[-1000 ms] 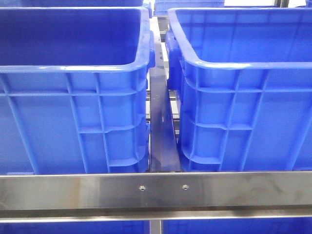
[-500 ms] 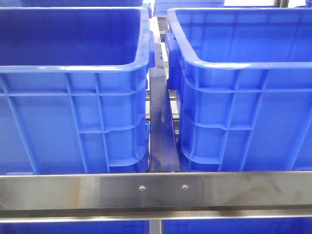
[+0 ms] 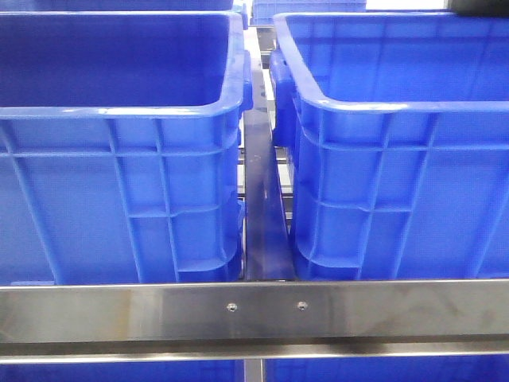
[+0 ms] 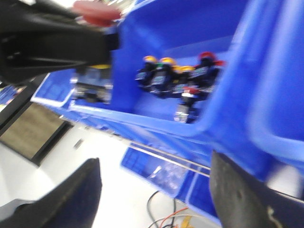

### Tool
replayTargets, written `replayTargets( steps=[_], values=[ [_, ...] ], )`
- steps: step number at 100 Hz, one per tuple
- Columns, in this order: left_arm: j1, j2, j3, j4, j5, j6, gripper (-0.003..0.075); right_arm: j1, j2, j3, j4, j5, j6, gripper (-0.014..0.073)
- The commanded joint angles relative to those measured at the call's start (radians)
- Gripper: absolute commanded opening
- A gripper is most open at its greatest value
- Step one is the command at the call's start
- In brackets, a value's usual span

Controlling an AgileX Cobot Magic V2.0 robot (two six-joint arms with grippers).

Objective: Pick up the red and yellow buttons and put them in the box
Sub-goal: 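Bring the right gripper to the red button held by the left gripper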

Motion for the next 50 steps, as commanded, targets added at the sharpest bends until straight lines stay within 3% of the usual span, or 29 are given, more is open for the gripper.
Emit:
replayTargets(
  steps=[1,21,50],
  values=[
    [-0.007,-0.029,-0.029,-0.018,-0.073,-0.007,-0.0019,0.065,0.082,-0.071,-0.002,-0.143,-0.016,0.051],
    [-0.007,-0.029,-0.029,-0.018,-0.073,-0.007,-0.0019,0.133,0.236,-0.158,-0.009,-0.242,-0.016,0.051],
    [-0.007,-0.029,-0.029,-0.018,-0.073,-0.007,-0.0019,0.139,0.284,-0.191,-0.011,-0.367,-0.016,0.051]
  ],
)
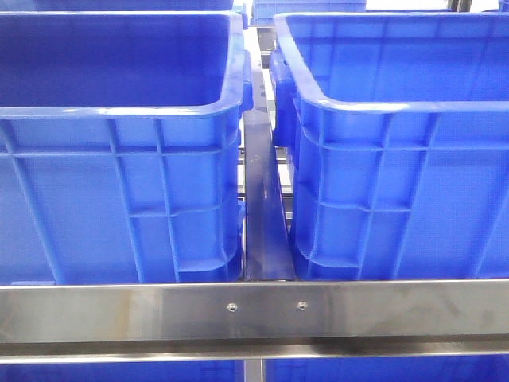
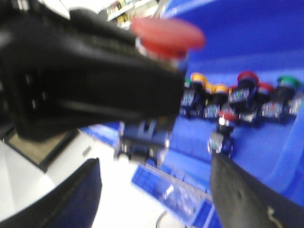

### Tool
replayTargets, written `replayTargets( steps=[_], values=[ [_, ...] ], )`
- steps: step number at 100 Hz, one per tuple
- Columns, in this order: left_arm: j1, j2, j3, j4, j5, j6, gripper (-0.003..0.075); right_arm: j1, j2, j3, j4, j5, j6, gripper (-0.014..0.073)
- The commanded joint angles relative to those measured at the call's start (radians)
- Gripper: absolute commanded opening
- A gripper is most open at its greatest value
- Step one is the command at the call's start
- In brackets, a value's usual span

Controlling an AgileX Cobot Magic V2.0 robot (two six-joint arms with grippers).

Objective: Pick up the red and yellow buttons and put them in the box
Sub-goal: 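Bring the right gripper to the red button held by the left gripper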

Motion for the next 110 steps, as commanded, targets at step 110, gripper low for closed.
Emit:
replayTargets(
  steps=[110],
  values=[
    [-0.007,-0.029,-0.029,-0.018,-0.082,-0.007,-0.0019,0.002,0.112,-0.105,-0.114,-0.178,0.021,0.0509]
  ],
)
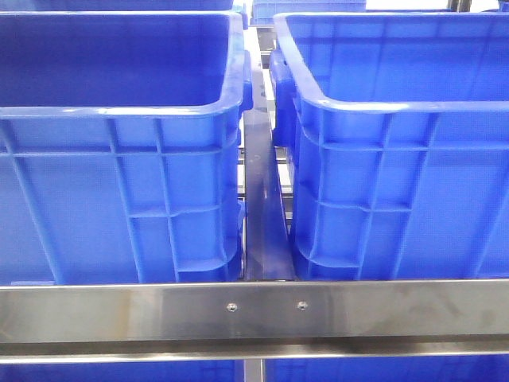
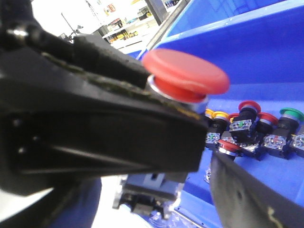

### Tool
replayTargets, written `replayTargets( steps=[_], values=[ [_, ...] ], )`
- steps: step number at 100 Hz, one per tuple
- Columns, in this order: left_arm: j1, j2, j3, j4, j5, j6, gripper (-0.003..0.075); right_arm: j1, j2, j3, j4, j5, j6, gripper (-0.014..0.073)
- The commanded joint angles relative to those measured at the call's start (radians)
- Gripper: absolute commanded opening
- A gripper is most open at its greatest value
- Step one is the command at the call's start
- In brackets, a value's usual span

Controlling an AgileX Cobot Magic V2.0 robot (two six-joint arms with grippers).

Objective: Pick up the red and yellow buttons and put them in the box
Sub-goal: 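Bring the right gripper to the red button held by the left gripper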

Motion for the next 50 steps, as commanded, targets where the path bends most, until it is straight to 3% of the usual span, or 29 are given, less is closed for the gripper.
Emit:
replayTargets(
  steps=[1,20,50],
  values=[
    [-0.007,-0.029,-0.029,-0.018,-0.07,-0.007,-0.0019,0.002,-0.006,-0.04,-0.039,-0.088,0.005,0.0508],
    [-0.007,-0.029,-0.029,-0.018,-0.07,-0.007,-0.0019,0.002,-0.003,-0.041,-0.055,-0.101,0.005,0.0463],
    [-0.007,-0.029,-0.029,-0.018,-0.07,-0.007,-0.0019,0.002,-0.003,-0.041,-0.055,-0.104,0.005,0.0015]
  ],
)
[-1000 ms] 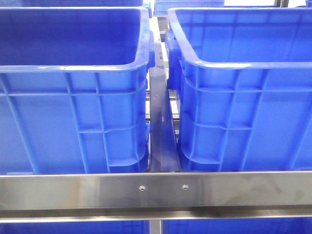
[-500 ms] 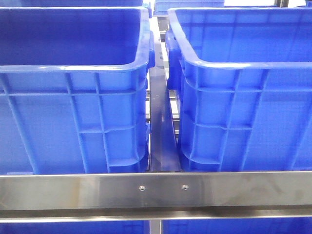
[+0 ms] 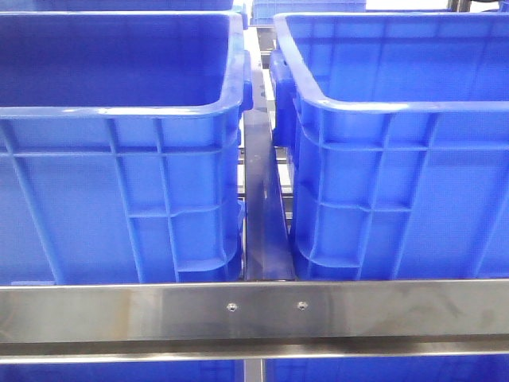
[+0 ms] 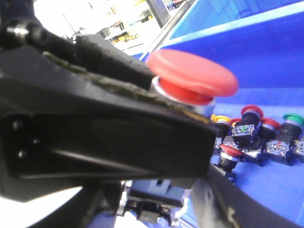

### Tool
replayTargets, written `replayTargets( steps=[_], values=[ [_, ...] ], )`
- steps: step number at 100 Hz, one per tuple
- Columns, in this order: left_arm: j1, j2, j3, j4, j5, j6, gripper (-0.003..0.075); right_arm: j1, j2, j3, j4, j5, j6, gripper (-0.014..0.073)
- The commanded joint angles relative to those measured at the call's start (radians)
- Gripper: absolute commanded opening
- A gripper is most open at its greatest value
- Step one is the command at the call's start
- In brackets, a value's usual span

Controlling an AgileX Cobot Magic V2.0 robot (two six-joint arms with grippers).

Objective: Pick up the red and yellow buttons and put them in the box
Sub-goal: 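Bring the right gripper to the red button held by the left gripper, then grasp the red button with the right gripper and open the left gripper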

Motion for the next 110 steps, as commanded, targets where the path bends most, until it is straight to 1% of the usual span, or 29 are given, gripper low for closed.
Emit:
replayTargets(
  steps=[1,8,18,24,28,36,38,40,45,50,55,94,101,110],
  values=[
    [-0.007,-0.029,-0.03,-0.018,-0.067,-0.007,-0.0018,0.002,-0.017,-0.037,-0.029,-0.079,-0.01,0.0001],
    [-0.007,-0.029,-0.03,-0.018,-0.067,-0.007,-0.0018,0.002,-0.017,-0.037,-0.029,-0.079,-0.01,-0.0042],
    [-0.007,-0.029,-0.03,-0.018,-0.067,-0.007,-0.001,0.002,-0.017,-0.037,-0.029,-0.079,-0.01,-0.0048],
    [-0.007,-0.029,-0.03,-0.018,-0.067,-0.007,0.0024,0.002,-0.017,-0.037,-0.029,-0.079,-0.01,-0.0048],
    [-0.007,-0.029,-0.03,-0.018,-0.067,-0.007,0.0069,0.002,-0.017,-0.037,-0.029,-0.079,-0.01,-0.0048],
    [-0.007,-0.029,-0.03,-0.018,-0.067,-0.007,0.019,0.002,-0.017,-0.037,-0.029,-0.079,-0.01,-0.0048],
    [-0.007,-0.029,-0.03,-0.018,-0.067,-0.007,0.0243,0.002,-0.017,-0.037,-0.029,-0.079,-0.01,-0.0048],
    [-0.007,-0.029,-0.03,-0.018,-0.067,-0.007,0.027,0.002,-0.017,-0.037,-0.029,-0.079,-0.01,-0.0048],
    [-0.007,-0.029,-0.03,-0.018,-0.068,-0.007,0.037,0.002,-0.017,-0.037,-0.029,-0.079,-0.01,-0.0048],
    [-0.007,-0.029,-0.03,-0.018,-0.07,-0.007,0.0433,0.002,-0.017,-0.037,-0.029,-0.079,-0.01,-0.0048],
    [-0.007,-0.029,-0.03,-0.016,-0.07,-0.007,0.0467,0.002,-0.017,-0.037,-0.029,-0.079,-0.01,-0.0048],
    [-0.003,-0.065,-0.03,0.014,-0.099,-0.017,0.0475,0.002,-0.017,-0.037,-0.028,-0.099,-0.01,-0.0048],
    [-0.003,-0.075,-0.03,0.043,-0.1,-0.045,0.0475,0.001,-0.017,-0.037,-0.027,-0.108,-0.01,-0.0048],
    [-0.003,-0.089,-0.03,0.119,-0.098,-0.112,0.0475,-0.001,-0.017,-0.037,-0.014,-0.113,-0.01,-0.0048]
  ],
)
